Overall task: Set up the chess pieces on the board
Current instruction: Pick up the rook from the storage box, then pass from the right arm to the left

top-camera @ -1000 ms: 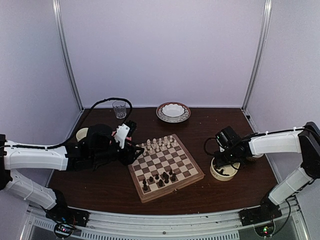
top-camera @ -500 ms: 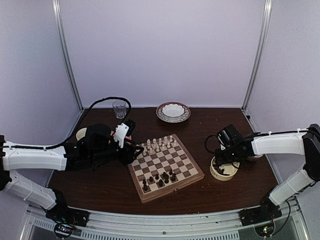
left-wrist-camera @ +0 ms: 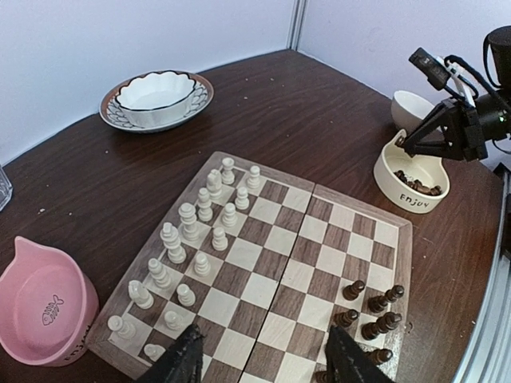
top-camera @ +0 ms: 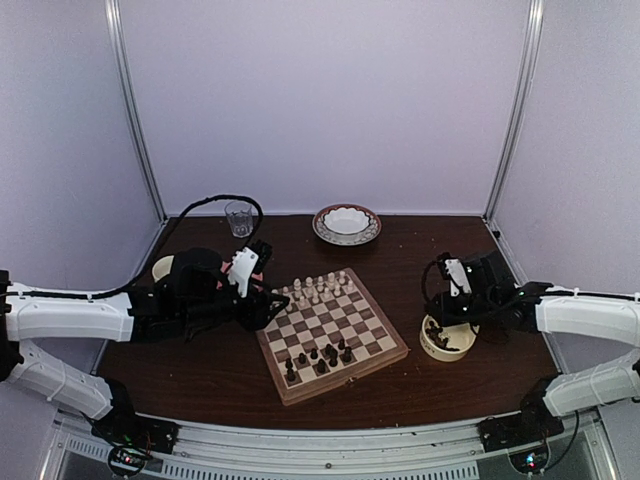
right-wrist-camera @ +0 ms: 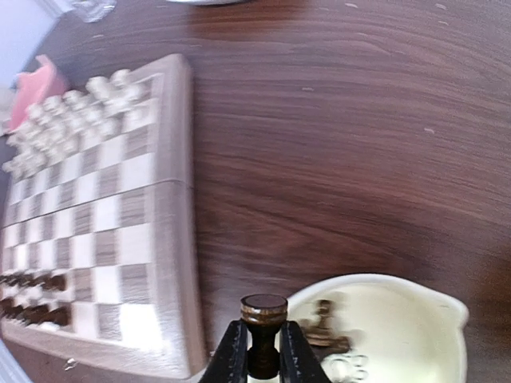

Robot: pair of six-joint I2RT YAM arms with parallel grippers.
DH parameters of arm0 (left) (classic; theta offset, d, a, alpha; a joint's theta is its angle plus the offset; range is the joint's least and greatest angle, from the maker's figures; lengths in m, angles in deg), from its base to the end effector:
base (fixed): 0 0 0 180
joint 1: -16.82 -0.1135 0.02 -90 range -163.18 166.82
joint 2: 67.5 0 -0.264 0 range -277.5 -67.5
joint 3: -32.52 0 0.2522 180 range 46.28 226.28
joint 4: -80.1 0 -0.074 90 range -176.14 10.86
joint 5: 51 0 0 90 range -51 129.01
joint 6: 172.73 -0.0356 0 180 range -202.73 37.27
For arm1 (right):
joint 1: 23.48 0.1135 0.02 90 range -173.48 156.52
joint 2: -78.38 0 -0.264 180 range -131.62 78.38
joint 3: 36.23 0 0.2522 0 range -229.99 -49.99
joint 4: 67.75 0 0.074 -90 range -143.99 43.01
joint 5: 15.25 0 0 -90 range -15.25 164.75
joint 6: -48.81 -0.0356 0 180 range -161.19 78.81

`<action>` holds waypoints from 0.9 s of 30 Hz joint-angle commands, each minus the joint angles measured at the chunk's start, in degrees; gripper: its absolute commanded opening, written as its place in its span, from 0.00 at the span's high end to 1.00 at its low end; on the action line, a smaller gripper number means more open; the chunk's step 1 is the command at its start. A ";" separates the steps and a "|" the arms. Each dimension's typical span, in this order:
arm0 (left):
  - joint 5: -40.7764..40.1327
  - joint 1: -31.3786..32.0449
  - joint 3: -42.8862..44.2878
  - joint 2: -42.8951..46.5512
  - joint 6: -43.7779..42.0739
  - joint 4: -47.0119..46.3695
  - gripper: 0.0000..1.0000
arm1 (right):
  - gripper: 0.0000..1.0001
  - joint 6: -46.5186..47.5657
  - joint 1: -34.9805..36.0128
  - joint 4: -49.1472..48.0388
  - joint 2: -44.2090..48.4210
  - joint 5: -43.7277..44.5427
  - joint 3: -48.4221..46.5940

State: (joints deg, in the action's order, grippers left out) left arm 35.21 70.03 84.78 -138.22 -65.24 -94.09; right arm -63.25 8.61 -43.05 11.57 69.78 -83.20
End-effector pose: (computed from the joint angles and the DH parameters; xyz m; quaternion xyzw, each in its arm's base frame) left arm 0.1647 -0.2163 0.2378 0.2404 0.8045 -0.2911 0.4584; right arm 0.1943 0.1255 0.1938 -0.0972 0.9165 0.2113 0.3255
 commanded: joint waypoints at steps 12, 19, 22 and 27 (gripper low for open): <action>11.66 0.30 -1.33 0.82 -0.27 -7.20 0.42 | 0.88 6.47 6.29 -23.16 8.56 -26.88 6.34; 21.01 0.61 -1.41 0.23 -0.19 -10.89 0.34 | 0.87 7.99 7.89 -20.80 9.53 -23.14 5.83; 22.14 0.84 -0.89 -0.48 -0.61 -10.54 0.32 | 0.89 7.67 7.89 -20.81 6.18 -25.60 4.14; 21.69 0.84 -0.55 -1.21 -0.62 -10.27 0.03 | 0.90 7.26 7.98 -19.41 1.97 -25.09 2.08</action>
State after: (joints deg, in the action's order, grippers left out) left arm 55.23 70.57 83.63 -138.57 -65.74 -101.50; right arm -56.32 16.31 -63.24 15.37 44.73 -78.43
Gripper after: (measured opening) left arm 0.840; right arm 0.122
